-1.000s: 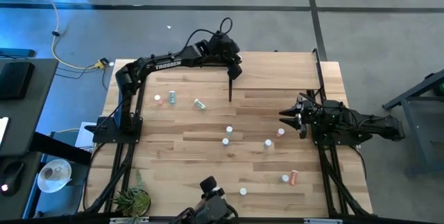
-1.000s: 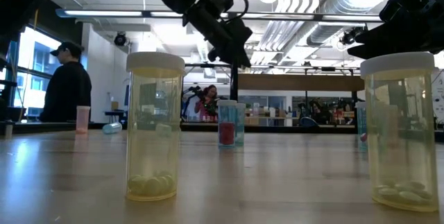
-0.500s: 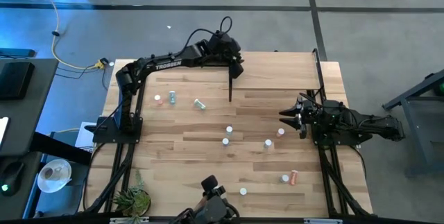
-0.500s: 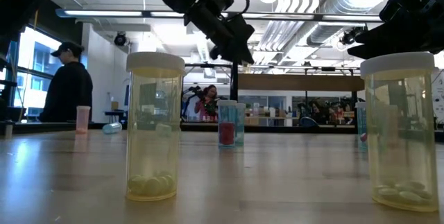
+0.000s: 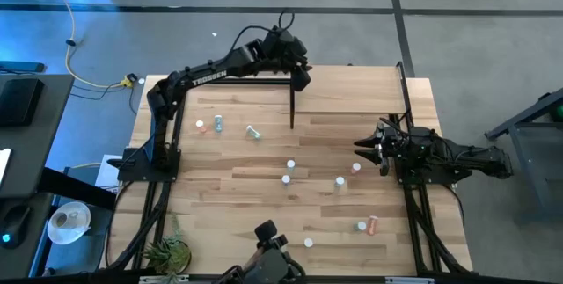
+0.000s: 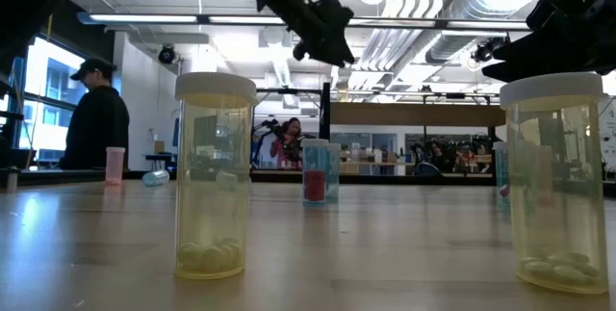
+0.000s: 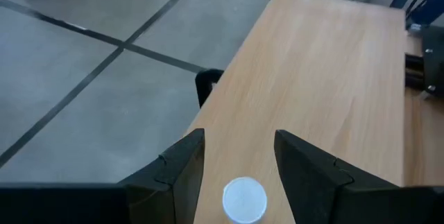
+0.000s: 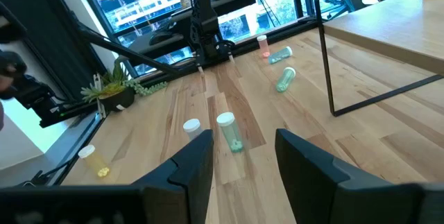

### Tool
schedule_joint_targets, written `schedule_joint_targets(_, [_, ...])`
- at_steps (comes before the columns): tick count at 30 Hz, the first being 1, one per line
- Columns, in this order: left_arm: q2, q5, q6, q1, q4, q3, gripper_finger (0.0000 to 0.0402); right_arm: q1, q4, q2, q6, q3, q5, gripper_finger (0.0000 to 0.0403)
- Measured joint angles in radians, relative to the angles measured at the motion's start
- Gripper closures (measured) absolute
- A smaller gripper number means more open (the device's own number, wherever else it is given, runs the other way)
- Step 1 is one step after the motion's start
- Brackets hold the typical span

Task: Pick and place medicine bottles onto shelf by color
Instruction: Put the middle right pink pill bottle on the shelf

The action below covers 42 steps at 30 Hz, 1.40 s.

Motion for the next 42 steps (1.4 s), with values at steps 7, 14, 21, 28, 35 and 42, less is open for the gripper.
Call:
schedule_joint_targets(7, [-0.030,0.008,0.079,-0.020,-0.175,0.080,0.0236,0.000,0.000,0.000,0.000,0.000,0.000,0.0256])
schedule_joint_targets(14, [-0.102,0.080,0.090,-0.063,-0.264,0.068,0.0236,0.000,0.000,0.000,0.000,0.000,0.000,0.0256])
schedule_joint_targets(21, [-0.191,0.241,0.087,-0.150,-0.183,-0.118,0.0236,0.000,0.000,0.000,0.000,0.000,0.000,0.0256])
schedule_joint_targets(28, [-0.322,0.244,0.063,-0.238,0.013,-0.394,0.0238,0.000,0.000,0.000,0.000,0.000,0.000,0.0256])
schedule_joint_targets(35, [-0.479,0.245,0.027,-0.309,0.252,-0.669,0.0236,0.000,0.000,0.000,0.000,0.000,0.000,0.0256])
schedule_joint_targets(42, [-0.614,0.241,-0.049,-0.341,0.503,-0.934,0.0238,0.000,0.000,0.001,0.000,0.000,0.000,0.0256])
